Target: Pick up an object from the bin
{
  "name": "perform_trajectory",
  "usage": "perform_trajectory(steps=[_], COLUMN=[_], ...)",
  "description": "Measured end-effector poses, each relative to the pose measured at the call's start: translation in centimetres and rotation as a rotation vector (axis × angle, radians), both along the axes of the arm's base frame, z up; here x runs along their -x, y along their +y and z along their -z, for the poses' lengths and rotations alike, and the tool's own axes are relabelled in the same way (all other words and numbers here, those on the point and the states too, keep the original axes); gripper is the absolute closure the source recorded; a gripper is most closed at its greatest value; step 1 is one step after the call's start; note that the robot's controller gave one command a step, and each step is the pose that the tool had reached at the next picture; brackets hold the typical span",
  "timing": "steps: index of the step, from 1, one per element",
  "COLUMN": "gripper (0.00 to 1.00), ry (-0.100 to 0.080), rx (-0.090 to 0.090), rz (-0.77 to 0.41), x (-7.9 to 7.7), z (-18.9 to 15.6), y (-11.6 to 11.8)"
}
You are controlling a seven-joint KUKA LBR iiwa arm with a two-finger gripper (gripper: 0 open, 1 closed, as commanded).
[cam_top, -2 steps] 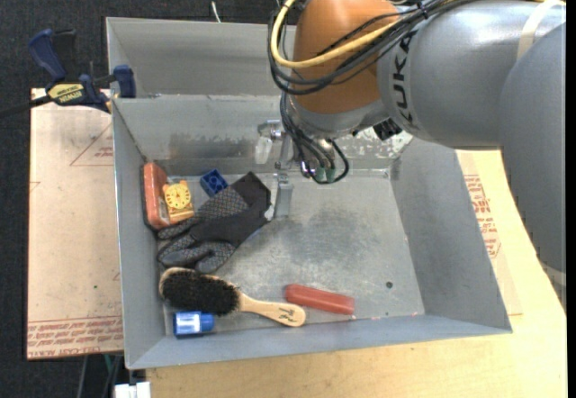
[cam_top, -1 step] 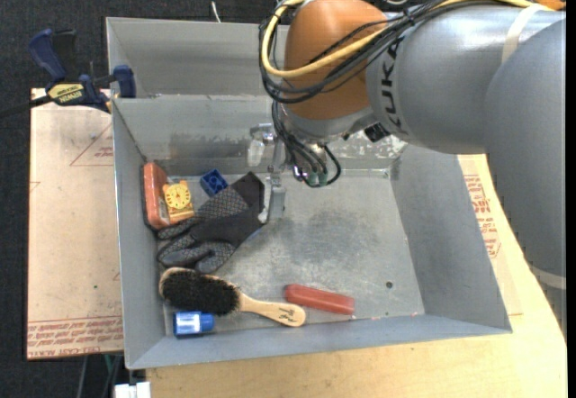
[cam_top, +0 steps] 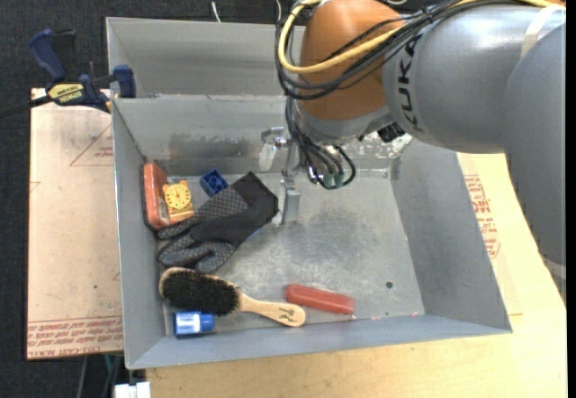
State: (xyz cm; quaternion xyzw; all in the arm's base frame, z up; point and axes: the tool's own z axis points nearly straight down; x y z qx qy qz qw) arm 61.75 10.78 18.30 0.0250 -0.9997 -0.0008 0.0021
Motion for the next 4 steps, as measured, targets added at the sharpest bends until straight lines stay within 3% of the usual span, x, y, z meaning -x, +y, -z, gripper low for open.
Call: perform_trajectory(steps=[1, 2, 3, 4], gripper=[0.0, 0.0, 0.0, 1.0], ry=[-0.017, -0.017, -0.013, -0.021], rx=[-0.002, -0.002, -0.005, -0.005], rz=[-0.173, -0.27, -0.074, -0.074], x=[-0.4, -0.4, -0.3, -1.5], z=[3.2, 5.1, 10.7, 10.5], y=[5.9, 6.9, 6.6, 3.5])
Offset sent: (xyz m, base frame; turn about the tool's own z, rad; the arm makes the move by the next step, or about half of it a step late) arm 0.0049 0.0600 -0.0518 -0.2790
